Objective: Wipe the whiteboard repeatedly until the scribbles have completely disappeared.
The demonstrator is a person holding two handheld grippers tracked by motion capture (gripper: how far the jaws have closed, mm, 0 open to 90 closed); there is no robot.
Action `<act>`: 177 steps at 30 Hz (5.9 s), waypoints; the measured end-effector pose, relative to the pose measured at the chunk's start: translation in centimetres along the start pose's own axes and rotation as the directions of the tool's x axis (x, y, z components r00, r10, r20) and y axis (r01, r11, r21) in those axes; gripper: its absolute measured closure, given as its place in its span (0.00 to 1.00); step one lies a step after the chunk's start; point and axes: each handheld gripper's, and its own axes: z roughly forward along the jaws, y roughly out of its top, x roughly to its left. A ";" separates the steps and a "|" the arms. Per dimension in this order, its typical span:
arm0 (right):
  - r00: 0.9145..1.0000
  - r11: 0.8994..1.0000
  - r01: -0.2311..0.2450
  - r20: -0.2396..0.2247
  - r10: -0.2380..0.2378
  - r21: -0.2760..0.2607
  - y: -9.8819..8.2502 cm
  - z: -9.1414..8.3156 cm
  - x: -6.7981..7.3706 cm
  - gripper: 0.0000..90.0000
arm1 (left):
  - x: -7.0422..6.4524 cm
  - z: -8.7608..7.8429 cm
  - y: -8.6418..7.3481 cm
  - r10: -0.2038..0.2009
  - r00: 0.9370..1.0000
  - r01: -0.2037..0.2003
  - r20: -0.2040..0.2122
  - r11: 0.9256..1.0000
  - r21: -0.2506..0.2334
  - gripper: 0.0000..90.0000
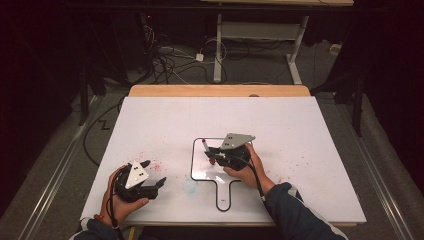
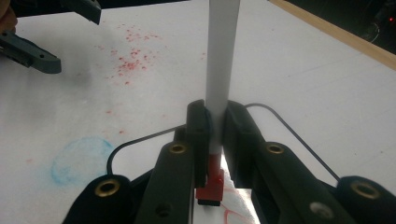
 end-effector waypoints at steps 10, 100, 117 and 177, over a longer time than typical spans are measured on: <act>1.000 1.000 0.020 -0.019 -0.020 0.021 0.1 1.0 -0.1 0.91 | -0.1 -0.2 -0.3 -0.006 1.000 0.006 -0.002 1.000 0.012 0.25; 1.000 0.999 -0.029 -0.002 0.030 0.041 -3.1 -3.0 -4.0 0.91 | -1.2 0.1 -0.2 0.053 0.998 -0.054 0.030 0.997 0.052 0.25; 0.999 0.999 0.017 -0.030 -0.016 0.030 1.2 3.2 -0.7 0.91 | -1.0 -0.1 -0.3 0.046 0.998 -0.047 0.034 0.998 0.039 0.25; 0.992 0.995 -0.085 0.099 0.080 0.048 -4.4 -4.1 -6.6 0.91 | -1.5 0.5 0.3 0.063 0.997 -0.065 0.048 0.997 0.046 0.25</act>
